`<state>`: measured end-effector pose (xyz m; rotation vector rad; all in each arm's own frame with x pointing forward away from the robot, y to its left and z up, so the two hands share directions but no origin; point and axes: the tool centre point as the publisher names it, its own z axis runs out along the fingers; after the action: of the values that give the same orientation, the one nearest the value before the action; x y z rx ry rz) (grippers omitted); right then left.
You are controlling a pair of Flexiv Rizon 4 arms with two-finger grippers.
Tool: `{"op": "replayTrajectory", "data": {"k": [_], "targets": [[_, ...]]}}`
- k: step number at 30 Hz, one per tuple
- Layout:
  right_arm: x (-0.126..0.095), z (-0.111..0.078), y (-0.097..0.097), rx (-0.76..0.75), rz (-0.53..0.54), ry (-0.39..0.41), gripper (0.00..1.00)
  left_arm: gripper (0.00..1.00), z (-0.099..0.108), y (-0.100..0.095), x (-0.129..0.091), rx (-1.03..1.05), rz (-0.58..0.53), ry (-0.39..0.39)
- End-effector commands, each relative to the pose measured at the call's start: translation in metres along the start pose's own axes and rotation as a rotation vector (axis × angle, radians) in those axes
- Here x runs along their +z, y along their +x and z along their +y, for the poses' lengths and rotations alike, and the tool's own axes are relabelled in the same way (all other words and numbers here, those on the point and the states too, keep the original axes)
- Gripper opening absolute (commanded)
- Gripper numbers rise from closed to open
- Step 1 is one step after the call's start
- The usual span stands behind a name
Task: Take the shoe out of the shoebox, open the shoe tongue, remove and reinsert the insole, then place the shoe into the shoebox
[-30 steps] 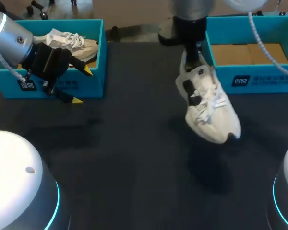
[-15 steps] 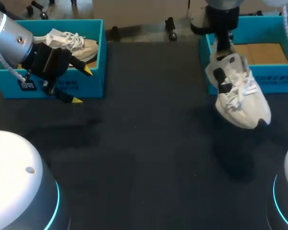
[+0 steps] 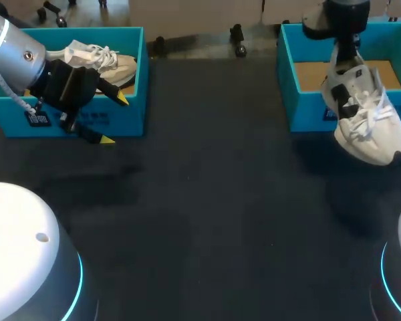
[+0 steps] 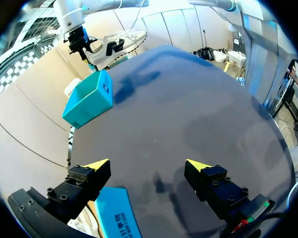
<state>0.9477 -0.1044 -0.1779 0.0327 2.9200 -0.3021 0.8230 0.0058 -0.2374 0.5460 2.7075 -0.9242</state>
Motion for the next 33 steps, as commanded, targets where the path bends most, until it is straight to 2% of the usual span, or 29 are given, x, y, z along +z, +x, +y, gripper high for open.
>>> {"op": "replayTrajectory", "data": {"k": [1,13,15,33], "targets": [[0.001,0.000,-0.001,-0.002,0.003,-0.001,0.00,1.00,0.000,0.000,0.000,0.000,0.001,-0.002],[0.001,0.000,-0.001,-0.002,0.003,-0.001,0.00,1.00,0.000,0.000,0.000,0.000,0.001,-0.002],[0.009,-0.003,-0.007,0.010,-0.012,-0.010,0.00,1.00,0.000,0.000,0.000,0.000,0.001,-0.002],[0.041,-0.094,-0.060,0.050,-0.008,0.048,0.00,1.00,0.000,0.000,0.000,0.000,0.001,-0.002]]}}
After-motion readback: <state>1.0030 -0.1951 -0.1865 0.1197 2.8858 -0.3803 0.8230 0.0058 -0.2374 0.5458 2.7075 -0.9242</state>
